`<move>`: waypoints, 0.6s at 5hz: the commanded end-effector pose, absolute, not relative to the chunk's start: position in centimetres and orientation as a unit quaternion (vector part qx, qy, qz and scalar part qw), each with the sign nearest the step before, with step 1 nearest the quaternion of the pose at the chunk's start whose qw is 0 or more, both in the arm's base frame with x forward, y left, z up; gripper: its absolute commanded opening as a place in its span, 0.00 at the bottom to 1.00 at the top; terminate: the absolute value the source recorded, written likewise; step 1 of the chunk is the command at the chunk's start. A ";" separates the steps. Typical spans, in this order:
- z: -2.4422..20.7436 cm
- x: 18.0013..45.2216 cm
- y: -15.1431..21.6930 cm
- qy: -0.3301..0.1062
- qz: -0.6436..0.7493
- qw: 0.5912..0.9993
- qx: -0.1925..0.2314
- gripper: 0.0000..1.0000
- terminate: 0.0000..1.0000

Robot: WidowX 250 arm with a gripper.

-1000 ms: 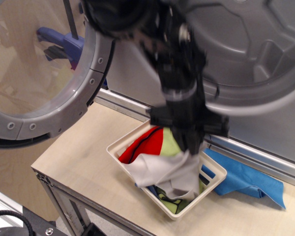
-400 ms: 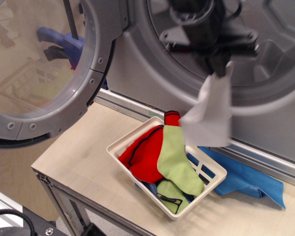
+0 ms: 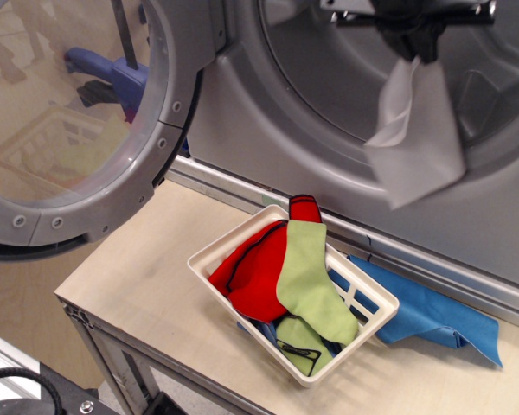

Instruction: Put clothes in laundry machine

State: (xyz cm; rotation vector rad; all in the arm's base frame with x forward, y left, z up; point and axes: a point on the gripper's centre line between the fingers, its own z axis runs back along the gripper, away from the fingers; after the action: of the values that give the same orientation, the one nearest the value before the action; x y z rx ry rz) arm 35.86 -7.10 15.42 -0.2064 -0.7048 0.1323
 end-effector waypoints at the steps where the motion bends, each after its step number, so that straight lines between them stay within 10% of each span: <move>1: 16.2 39.0 -5.7 -0.392 0.079 0.913 -0.076 0.00 0.00; 3: 13.9 40.0 -4.8 -0.398 0.069 0.914 -0.037 0.00 0.00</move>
State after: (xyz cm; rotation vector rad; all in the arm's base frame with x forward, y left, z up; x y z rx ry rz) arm 40.33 -4.69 11.82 -0.0641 -0.7728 0.1435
